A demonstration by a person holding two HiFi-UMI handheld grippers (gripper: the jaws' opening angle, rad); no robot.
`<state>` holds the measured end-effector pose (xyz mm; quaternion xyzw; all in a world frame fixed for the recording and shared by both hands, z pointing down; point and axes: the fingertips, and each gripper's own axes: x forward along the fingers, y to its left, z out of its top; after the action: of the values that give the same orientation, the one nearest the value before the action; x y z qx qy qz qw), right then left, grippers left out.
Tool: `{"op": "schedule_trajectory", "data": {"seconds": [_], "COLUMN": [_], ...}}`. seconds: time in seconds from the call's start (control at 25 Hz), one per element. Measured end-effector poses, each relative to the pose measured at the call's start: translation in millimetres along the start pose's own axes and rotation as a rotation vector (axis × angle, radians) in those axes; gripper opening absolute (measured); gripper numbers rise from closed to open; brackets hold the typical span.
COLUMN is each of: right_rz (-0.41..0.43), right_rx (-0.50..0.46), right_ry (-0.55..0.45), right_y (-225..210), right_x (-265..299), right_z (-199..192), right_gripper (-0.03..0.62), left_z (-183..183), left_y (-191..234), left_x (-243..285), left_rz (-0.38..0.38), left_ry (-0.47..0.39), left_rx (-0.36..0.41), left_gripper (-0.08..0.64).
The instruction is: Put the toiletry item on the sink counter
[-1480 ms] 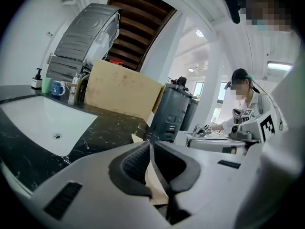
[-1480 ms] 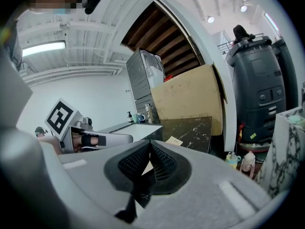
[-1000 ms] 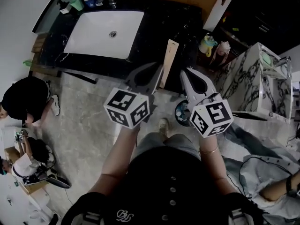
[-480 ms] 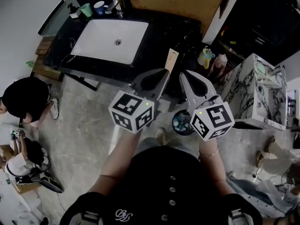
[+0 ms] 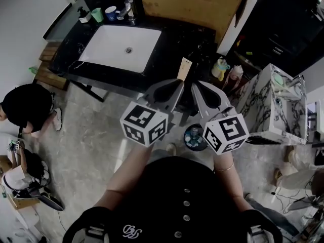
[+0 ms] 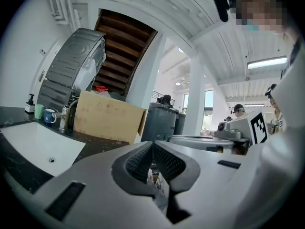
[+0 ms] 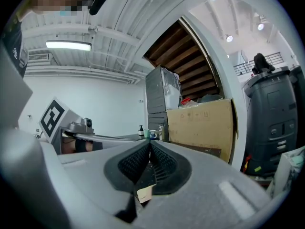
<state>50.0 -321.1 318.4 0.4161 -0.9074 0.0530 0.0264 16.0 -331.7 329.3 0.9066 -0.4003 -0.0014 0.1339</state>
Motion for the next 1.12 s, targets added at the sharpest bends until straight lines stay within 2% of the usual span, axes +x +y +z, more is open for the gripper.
{"op": "schedule_trajectory", "data": {"seconds": [0.68, 1.12], "right_rz": [0.045, 0.038], "right_rx": [0.006, -0.004], "right_ry": [0.032, 0.047], "right_y": [19.7, 22.8], "right_x": [3.9, 3.0], "right_z": [-15.3, -18.4], "right_gripper": [0.005, 0.005], "left_z": [-6.0, -11.0], "left_y": [3.0, 1.3], "left_x": [-8.9, -13.1], "left_rz": [0.022, 0.016], "left_ry": [0.012, 0.022], "left_rx": [-0.029, -0.037], "left_gripper": [0.014, 0.014]}}
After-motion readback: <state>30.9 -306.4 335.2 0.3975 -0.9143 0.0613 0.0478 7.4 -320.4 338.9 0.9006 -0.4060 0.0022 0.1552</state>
